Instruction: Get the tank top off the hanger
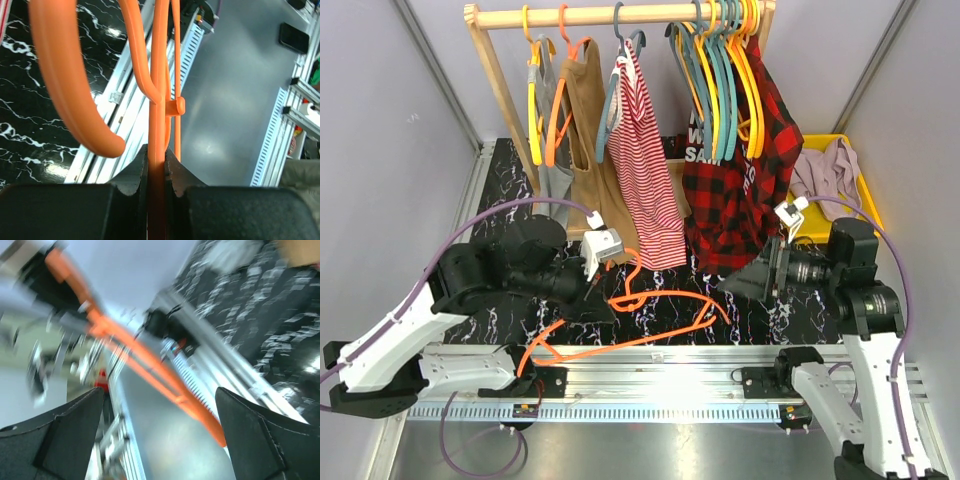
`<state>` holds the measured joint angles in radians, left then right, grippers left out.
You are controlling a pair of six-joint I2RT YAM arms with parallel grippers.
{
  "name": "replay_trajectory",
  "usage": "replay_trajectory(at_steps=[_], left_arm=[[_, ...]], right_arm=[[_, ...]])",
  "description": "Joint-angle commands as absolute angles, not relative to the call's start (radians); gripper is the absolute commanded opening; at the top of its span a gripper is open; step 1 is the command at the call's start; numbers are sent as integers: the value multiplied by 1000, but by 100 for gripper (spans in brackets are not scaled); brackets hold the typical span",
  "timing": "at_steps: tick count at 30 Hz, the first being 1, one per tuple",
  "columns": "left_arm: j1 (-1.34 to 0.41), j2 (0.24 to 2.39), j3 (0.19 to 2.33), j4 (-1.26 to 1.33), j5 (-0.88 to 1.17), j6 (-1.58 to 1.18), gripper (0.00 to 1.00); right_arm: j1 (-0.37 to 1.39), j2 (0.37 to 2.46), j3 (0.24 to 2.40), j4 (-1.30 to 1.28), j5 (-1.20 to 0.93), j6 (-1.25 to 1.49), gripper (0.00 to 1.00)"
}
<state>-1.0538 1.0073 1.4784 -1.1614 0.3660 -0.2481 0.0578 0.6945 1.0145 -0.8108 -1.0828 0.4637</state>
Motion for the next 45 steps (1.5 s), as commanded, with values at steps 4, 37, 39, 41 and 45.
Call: replay_trajectory(at_steps=[4, 37, 39, 41, 45], left_arm=[[-1048, 930, 1474, -1098, 506, -253, 0], [-828, 1098, 1620, -1035, 585, -167, 0], [-830, 1097, 1603, -1058, 531, -166, 9], [-828, 1097, 1591, -1095, 414, -179, 98], [-828, 1071, 1604, -1155, 93, -238, 99]], right_arm=[[213, 698, 1123, -866, -1278, 309, 100], [575, 828, 1180, -1009, -1198, 190, 0], [575, 833, 1183, -1005, -1175, 193, 0], [575, 842, 1196, -1008, -1135, 198, 0], [575, 854, 1287, -1051, -959, 190, 0]])
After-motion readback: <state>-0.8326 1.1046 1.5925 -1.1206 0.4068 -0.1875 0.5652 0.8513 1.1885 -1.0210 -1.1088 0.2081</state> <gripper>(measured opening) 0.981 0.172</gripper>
